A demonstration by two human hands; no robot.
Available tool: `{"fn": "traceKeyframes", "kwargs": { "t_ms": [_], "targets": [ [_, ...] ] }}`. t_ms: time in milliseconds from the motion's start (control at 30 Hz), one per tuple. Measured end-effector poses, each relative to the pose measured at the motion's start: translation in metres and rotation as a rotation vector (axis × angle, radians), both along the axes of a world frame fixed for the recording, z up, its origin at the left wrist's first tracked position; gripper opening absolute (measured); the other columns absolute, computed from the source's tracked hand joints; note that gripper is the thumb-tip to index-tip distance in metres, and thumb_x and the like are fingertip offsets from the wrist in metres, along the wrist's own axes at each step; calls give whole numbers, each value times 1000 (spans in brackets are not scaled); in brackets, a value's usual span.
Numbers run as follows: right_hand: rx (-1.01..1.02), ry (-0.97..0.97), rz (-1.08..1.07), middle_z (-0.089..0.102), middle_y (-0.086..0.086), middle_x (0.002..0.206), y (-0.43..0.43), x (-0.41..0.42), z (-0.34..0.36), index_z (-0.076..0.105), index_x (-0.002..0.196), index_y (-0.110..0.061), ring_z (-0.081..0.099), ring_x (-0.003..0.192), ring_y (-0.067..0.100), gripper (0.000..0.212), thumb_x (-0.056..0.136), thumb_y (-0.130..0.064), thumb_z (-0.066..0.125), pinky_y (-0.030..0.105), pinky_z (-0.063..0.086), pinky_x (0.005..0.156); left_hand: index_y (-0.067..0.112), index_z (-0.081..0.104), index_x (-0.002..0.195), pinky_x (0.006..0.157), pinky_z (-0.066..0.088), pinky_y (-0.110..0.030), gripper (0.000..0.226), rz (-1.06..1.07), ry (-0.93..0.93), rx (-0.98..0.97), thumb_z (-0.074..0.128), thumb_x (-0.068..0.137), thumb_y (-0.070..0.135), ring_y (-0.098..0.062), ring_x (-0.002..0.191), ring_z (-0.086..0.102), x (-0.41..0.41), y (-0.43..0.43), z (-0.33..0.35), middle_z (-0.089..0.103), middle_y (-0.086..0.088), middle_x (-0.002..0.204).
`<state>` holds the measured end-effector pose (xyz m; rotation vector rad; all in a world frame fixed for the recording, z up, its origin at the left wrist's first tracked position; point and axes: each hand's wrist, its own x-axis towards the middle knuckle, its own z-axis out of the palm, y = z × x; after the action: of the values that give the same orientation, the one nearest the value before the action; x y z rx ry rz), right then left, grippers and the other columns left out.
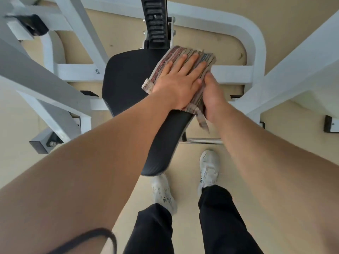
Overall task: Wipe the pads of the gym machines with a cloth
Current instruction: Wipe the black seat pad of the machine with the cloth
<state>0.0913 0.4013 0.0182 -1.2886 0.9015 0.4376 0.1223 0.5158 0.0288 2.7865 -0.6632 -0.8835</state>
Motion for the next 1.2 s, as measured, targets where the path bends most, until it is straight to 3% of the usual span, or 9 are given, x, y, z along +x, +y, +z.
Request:
{"fn": "traceKeyframes", "kwargs": {
  "t_ms": [133, 233, 400, 567, 800, 867, 1033, 1133, 1200],
  "targets": [
    [-211, -76, 146, 68, 7, 124, -2, 28, -6, 63, 129, -18, 63, 116, 21, 42, 104, -30, 33, 42, 48, 107, 31, 1, 161, 126, -3, -42, 57, 25, -56, -5, 12, 107, 43, -17, 156, -4, 5, -7, -6, -3, 8, 170],
    [-277, -163, 69, 64, -1, 134, 15, -7, -9, 53, 142, -26, 60, 122, 13, 45, 104, -35, 30, 38, 46, 110, 30, -2, 161, 126, -4, -43, 58, -23, -51, -32, 12, 107, 44, -17, 156, -8, -18, 9, 4, -9, 7, 170],
    [-93, -297, -143, 41, 4, 157, 72, -102, -1, 21, 158, -28, 44, 141, 18, 56, 103, -40, 27, 44, 36, 119, 32, -3, 161, 126, -5, -43, 59, -129, -56, -71, 10, 106, 48, -17, 156, -10, -81, 62, 27, -10, 6, 170],
    [11, -291, -218, 49, 3, 151, 120, -168, 14, 33, 154, -27, 49, 138, 16, 52, 105, -41, 25, 44, 37, 118, 33, -3, 161, 127, -5, -43, 58, -211, -98, -77, 6, 106, 50, -19, 156, -10, -141, 110, 45, -9, 6, 170],
    [-213, -415, -261, 40, 3, 158, 167, -210, 26, 26, 157, -18, 40, 144, 11, 54, 106, -36, 22, 39, 31, 121, 18, 45, 151, 120, 29, -50, 51, -154, -456, -273, 28, 108, 39, -30, 147, 38, -202, 146, 26, 42, -7, 158],
    [-410, -497, -143, 31, 8, 162, 174, -227, 21, 18, 158, -8, 33, 148, 15, 56, 107, -30, 21, 41, 30, 121, 16, 50, 148, 118, 34, -50, 52, -253, -517, -322, 29, 108, 42, -32, 145, 42, -197, 157, 17, 46, -9, 155],
    [-1142, -587, 489, 26, 31, 159, 130, -241, -2, 22, 151, 13, 29, 148, 40, 86, 100, -57, 21, 53, 31, 117, 15, 38, 154, 121, 30, -46, 65, -715, -585, -274, 32, 104, 56, -32, 148, 36, -150, 189, 8, 38, -12, 159],
    [-1391, -800, 819, 28, 31, 157, 102, -222, 4, 29, 149, 11, 27, 149, 43, 87, 99, -61, 34, 54, 28, 119, 9, 40, 152, 121, 30, -49, 69, -690, -594, -280, 33, 102, 57, -36, 147, 37, -148, 191, 3, 41, -18, 157],
    [-1446, -867, 978, 28, 27, 159, 97, -213, 15, 30, 151, 6, 25, 150, 39, 80, 103, -58, 31, 52, 24, 122, 4, 40, 149, 120, 29, -53, 68, -493, -577, -318, 29, 103, 53, -40, 146, 36, -168, 186, 0, 43, -22, 154]
  ]
}}
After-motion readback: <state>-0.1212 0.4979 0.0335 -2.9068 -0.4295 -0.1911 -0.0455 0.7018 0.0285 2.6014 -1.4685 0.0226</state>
